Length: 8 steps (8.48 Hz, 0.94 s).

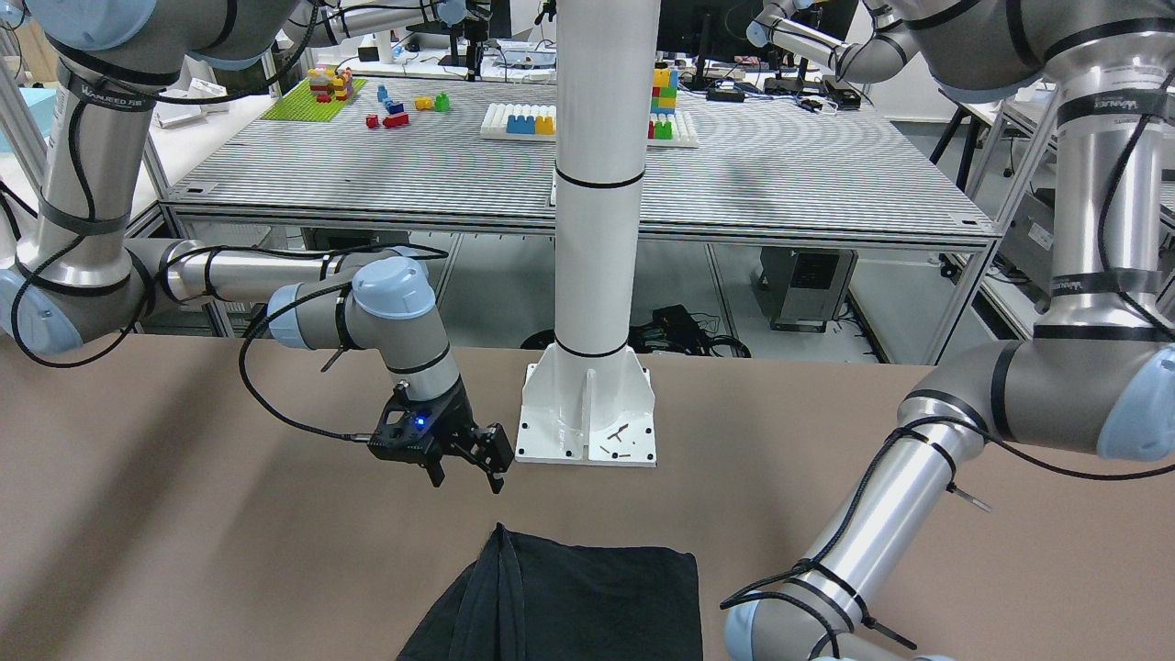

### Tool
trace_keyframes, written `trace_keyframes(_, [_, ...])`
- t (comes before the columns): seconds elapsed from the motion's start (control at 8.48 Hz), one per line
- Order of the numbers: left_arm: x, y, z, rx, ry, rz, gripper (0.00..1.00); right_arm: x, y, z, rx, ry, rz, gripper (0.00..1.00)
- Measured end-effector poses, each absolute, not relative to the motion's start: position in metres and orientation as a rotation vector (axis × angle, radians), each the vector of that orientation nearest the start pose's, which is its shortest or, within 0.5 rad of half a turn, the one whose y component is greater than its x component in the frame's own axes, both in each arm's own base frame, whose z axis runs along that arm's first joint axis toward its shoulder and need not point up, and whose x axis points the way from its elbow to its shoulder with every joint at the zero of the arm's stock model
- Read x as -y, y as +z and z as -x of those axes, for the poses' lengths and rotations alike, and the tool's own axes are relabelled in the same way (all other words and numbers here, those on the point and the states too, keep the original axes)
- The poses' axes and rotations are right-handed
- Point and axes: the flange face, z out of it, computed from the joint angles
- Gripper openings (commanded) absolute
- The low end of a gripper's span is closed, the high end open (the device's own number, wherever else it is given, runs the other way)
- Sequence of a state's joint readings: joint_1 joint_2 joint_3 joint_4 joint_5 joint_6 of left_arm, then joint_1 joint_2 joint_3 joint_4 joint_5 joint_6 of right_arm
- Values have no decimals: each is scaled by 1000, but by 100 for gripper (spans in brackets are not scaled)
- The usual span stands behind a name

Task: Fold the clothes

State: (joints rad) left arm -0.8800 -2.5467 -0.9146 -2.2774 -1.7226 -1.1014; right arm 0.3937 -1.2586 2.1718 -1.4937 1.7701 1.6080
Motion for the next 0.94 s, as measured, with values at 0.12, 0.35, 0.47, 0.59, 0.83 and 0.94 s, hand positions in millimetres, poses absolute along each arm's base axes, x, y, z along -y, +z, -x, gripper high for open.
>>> trace_keyframes(0.12, [727,265,-446,-887,-298,-535,94,311,223,444,974,209,-90,95])
trace_keyframes(0.35, [713,305,-439,-850,-300,-511,94,330,210,480,893,28,-225,92])
trace_keyframes(0.47, [710,316,-438,-818,-304,-486,93,340,204,500,848,-27,-268,85])
trace_keyframes(0.59, [708,327,-434,-795,-311,-468,91,349,199,522,795,-62,-309,77])
trace_keyframes(0.83, [698,345,-421,-784,-314,-451,88,350,193,555,689,-168,-387,69])
trace_keyframes(0.94, [692,347,-413,-795,-312,-449,88,348,199,561,653,-207,-402,68])
